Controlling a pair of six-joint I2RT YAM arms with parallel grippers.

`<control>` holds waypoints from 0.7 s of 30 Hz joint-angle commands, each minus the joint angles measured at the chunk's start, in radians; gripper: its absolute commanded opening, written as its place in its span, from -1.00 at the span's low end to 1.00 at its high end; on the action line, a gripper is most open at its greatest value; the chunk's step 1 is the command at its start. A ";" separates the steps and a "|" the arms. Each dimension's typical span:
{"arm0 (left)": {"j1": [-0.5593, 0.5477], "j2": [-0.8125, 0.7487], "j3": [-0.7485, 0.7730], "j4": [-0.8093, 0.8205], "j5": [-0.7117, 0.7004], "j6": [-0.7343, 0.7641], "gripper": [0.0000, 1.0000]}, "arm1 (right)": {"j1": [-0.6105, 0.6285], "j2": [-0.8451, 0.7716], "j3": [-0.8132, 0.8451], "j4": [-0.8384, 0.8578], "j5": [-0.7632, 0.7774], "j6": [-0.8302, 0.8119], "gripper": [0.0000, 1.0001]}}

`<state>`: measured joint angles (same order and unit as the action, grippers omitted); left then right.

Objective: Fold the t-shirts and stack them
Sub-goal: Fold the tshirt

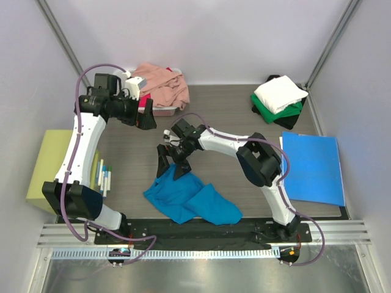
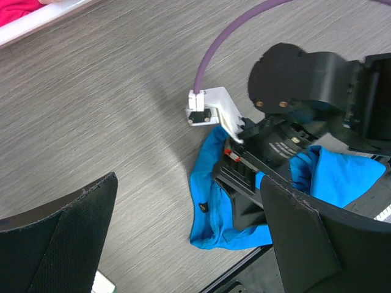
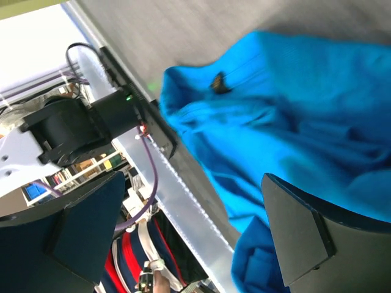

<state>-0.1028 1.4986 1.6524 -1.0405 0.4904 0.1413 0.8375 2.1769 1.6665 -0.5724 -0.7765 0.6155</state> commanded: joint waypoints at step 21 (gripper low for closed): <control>0.038 -0.043 0.030 -0.026 0.053 0.038 1.00 | -0.423 0.112 0.038 0.095 0.226 0.029 0.99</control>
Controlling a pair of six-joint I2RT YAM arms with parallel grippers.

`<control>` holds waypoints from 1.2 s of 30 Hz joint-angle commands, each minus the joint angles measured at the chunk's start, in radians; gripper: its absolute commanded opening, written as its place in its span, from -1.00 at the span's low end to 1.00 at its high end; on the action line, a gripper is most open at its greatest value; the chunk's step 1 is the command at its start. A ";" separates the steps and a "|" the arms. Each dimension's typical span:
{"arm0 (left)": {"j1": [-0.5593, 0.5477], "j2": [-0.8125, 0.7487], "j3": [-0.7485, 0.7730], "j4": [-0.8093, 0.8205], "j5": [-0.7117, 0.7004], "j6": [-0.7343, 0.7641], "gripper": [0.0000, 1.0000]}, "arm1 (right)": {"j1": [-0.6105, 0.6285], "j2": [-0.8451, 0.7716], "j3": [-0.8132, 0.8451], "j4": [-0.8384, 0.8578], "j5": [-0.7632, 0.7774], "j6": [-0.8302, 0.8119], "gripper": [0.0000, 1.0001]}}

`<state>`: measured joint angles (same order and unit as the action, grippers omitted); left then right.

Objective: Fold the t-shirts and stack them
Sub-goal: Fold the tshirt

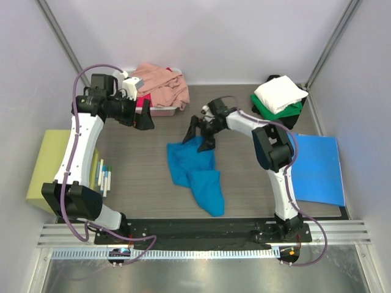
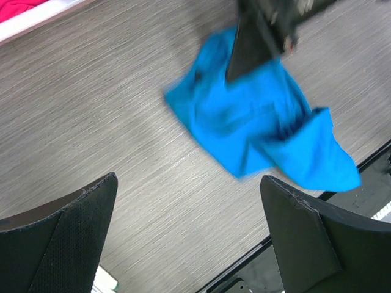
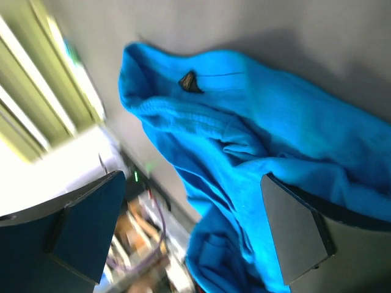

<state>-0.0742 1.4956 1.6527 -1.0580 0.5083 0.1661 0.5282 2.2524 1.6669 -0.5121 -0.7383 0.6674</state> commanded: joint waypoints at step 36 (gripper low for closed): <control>0.014 -0.031 0.028 -0.031 0.061 0.018 0.99 | -0.155 -0.399 -0.133 -0.180 0.367 -0.204 1.00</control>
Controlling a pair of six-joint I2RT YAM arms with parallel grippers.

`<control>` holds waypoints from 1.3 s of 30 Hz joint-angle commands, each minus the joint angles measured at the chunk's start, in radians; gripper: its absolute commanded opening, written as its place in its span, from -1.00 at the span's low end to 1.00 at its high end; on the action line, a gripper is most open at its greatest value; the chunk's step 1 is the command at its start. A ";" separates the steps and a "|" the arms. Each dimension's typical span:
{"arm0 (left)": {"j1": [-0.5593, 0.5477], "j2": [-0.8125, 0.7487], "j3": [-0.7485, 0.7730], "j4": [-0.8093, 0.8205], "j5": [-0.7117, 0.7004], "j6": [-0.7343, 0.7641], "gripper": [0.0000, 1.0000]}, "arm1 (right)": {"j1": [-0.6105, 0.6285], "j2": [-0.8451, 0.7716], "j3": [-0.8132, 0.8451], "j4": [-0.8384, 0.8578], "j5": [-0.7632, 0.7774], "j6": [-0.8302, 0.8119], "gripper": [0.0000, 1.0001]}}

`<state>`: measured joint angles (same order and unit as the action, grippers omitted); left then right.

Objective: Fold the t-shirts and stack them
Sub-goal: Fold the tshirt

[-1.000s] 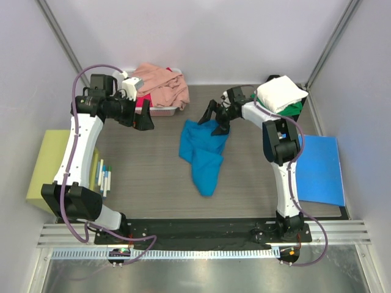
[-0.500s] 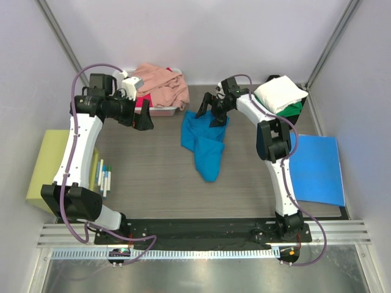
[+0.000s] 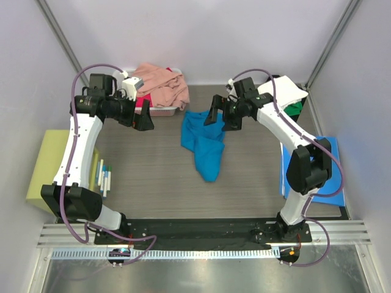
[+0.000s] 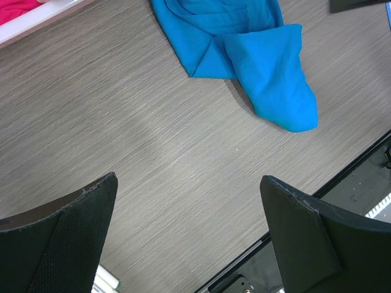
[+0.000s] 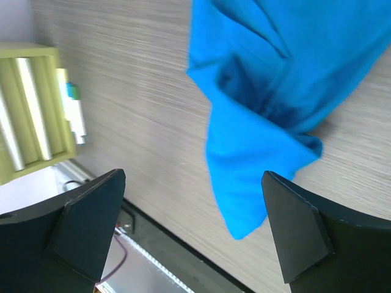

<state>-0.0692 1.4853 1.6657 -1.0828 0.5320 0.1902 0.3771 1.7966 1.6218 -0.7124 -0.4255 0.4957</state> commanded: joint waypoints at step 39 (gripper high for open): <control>0.017 -0.036 0.040 -0.020 0.017 0.008 1.00 | -0.018 0.173 -0.086 0.110 -0.050 0.030 -0.84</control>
<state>-0.0620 1.4776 1.6680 -1.0996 0.5419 0.1917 0.3523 2.0186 1.5417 -0.6315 -0.4438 0.5171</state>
